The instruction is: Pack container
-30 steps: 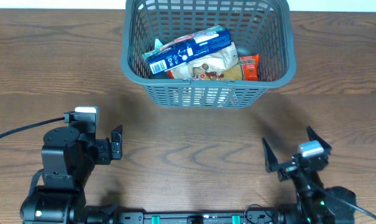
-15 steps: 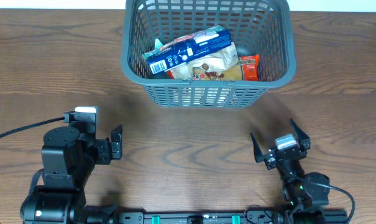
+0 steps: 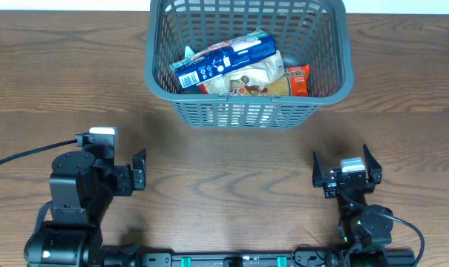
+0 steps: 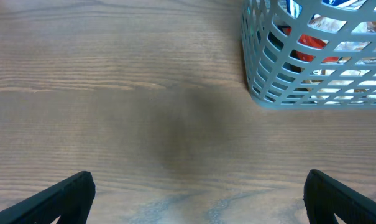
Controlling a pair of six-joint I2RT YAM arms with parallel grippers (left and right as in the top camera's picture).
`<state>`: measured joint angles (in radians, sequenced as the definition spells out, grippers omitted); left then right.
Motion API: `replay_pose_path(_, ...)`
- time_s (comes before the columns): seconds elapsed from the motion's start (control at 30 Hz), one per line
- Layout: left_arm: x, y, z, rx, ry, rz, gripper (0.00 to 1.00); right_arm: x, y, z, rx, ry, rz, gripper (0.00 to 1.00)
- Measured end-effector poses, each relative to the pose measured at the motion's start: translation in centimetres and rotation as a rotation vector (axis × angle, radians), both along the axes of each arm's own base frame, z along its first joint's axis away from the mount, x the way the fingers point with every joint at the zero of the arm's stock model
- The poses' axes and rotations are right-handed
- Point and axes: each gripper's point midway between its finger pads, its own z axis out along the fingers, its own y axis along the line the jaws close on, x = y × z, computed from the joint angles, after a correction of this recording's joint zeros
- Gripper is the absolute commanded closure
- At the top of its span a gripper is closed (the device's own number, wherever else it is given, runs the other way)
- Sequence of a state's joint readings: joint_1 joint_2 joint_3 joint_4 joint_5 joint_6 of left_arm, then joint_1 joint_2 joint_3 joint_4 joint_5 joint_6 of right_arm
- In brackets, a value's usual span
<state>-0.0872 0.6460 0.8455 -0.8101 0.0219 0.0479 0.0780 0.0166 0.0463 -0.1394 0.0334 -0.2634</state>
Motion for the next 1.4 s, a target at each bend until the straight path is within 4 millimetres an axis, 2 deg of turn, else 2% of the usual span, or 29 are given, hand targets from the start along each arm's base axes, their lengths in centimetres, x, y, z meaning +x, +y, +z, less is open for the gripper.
replay_pose_path(1.4, -0.31, 0.03, 0.30, -0.001, -0.014, 0.000, 0.01, 0.00, -0.01, -0.07, 0.010, 0.002, -0.002, 0.01)
